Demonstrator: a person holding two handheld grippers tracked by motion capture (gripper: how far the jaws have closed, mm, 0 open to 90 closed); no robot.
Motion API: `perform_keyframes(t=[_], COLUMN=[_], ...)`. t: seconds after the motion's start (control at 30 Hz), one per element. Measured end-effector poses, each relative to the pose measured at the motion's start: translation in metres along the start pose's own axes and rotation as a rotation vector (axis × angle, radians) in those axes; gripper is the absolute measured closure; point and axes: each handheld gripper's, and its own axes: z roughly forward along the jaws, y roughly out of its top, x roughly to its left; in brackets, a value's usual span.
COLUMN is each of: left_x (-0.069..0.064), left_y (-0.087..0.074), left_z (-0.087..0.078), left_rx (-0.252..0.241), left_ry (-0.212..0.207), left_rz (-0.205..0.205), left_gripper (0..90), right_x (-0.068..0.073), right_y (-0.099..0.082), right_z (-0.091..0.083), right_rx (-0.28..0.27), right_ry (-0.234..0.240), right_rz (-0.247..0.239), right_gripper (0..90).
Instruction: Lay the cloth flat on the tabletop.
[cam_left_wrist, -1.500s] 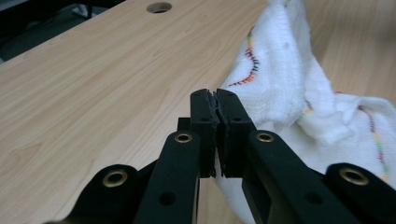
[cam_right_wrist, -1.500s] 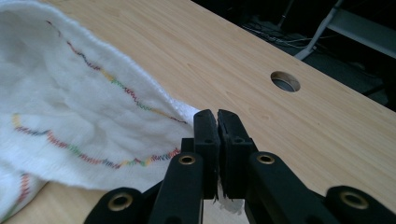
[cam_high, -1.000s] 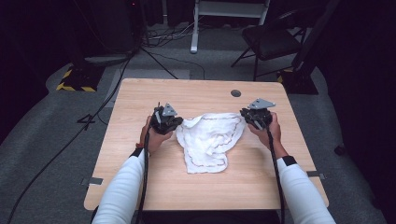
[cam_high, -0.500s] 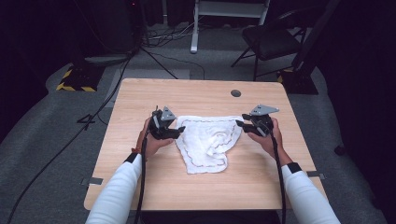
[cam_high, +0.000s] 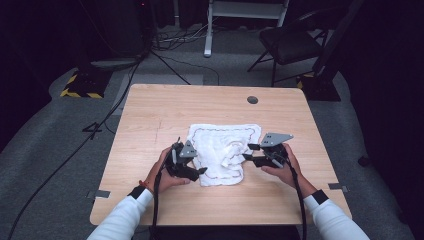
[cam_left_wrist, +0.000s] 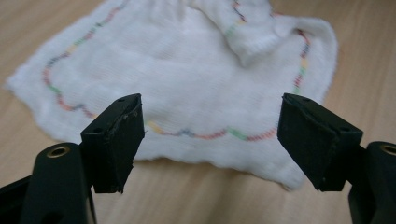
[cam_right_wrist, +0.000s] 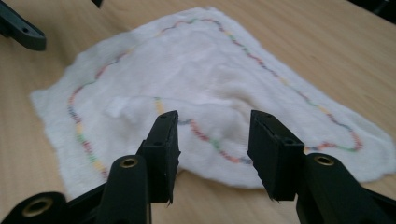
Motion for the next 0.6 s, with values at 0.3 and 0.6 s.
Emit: perform_keyframes(t=[0.3,0.6], left_x=[-0.014,-0.008], left_y=[-0.008,-0.011], left_z=[0.021,0.023], left_rx=[0.086,0.116], left_ry=[-0.096,-0.118], left_rz=[0.038,0.065], left_gripper=[33.0,58.7], right_x=[0.033,0.036], right_y=[0.006,0.011], right_z=[0.026,0.06], right_rx=[0.029,0.064], right_ry=[0.119,0.071], right_rz=[-0.084,-0.1], right_gripper=[48.6,54.5])
